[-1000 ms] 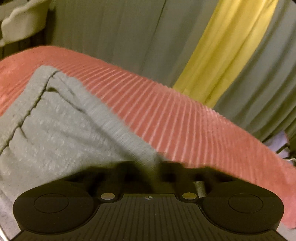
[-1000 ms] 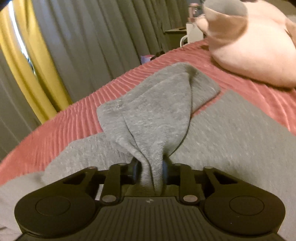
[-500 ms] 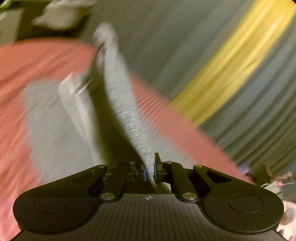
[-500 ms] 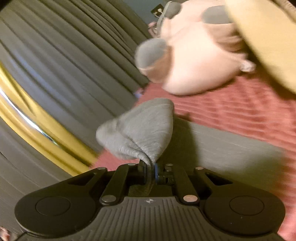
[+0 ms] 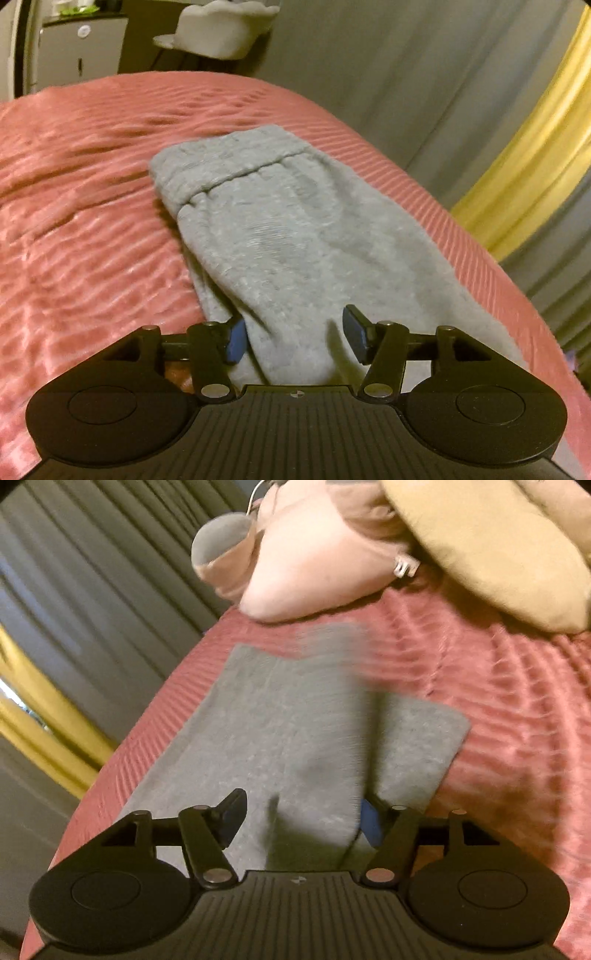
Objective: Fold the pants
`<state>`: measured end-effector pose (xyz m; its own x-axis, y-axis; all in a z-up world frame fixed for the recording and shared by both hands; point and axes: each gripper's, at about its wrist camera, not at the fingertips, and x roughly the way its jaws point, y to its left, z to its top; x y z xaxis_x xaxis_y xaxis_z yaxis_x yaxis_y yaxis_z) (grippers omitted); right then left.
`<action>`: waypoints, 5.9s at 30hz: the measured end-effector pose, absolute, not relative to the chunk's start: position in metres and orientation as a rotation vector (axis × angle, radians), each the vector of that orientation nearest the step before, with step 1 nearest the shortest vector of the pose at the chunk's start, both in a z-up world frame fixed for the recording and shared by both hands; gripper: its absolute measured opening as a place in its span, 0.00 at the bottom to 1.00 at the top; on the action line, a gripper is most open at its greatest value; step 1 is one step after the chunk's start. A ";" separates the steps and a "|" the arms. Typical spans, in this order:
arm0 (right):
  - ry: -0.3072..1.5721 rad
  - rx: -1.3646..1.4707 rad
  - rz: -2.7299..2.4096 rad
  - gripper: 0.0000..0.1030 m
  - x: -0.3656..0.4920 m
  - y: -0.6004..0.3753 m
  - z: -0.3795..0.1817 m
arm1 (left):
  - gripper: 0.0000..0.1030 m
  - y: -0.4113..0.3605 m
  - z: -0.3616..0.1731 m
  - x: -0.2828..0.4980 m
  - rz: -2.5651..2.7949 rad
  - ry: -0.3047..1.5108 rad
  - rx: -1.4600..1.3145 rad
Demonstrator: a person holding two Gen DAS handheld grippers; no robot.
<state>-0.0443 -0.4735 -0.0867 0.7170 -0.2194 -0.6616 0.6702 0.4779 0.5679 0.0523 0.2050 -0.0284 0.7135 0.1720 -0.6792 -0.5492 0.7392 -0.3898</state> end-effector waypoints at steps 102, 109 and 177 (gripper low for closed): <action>0.864 0.429 -0.428 0.96 0.003 -0.436 -0.092 | 0.82 0.124 -0.010 0.043 0.397 0.850 -0.395; 0.892 0.359 -0.443 0.96 0.009 -0.430 -0.093 | 0.80 0.143 -0.031 0.053 0.459 0.892 -0.427; 0.395 1.201 -0.520 0.63 -0.131 -0.528 -0.111 | 0.92 0.197 0.021 0.005 0.662 0.455 -0.565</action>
<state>-0.1309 -0.5281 -0.1114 0.8182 -0.1701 -0.5492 0.5747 0.2689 0.7729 0.0054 0.1971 0.0215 0.7024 0.4420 -0.5579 -0.6792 0.6506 -0.3397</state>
